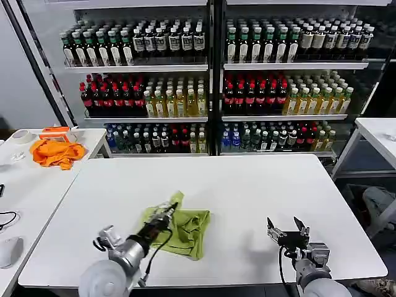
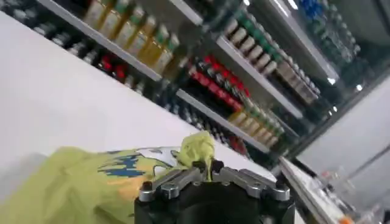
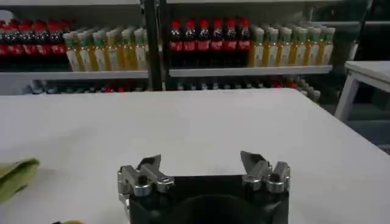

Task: Fold and organize the clothes.

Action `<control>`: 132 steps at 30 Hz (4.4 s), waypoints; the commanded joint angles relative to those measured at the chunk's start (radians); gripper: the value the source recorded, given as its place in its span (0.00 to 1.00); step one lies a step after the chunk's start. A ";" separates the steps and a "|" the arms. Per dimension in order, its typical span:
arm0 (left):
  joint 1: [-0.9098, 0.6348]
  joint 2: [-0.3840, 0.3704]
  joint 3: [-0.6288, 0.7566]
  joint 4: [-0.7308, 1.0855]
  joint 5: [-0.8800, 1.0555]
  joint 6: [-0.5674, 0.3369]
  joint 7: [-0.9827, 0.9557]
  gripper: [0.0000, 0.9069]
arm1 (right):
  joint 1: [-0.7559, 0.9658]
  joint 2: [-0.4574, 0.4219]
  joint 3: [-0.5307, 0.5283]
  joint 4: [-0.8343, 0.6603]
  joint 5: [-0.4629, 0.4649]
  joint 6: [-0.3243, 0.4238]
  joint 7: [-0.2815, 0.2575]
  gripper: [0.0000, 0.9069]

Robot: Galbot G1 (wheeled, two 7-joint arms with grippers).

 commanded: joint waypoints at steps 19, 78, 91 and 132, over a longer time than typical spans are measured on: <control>0.080 0.105 -0.208 0.140 0.181 0.052 -0.027 1.00 | 0.013 0.008 -0.022 -0.004 -0.002 0.006 -0.001 1.00; 0.056 0.174 -0.671 0.118 -0.469 0.058 0.035 0.03 | 0.058 -0.008 -0.018 0.000 0.042 0.004 0.002 1.00; 0.216 0.386 -0.630 -0.038 0.263 0.013 0.013 0.03 | 0.097 0.013 -0.070 -0.036 0.039 0.021 -0.008 1.00; 0.033 0.039 0.255 -0.075 0.654 -0.008 0.036 1.00 | 0.083 -0.001 -0.078 -0.005 0.040 0.019 -0.014 1.00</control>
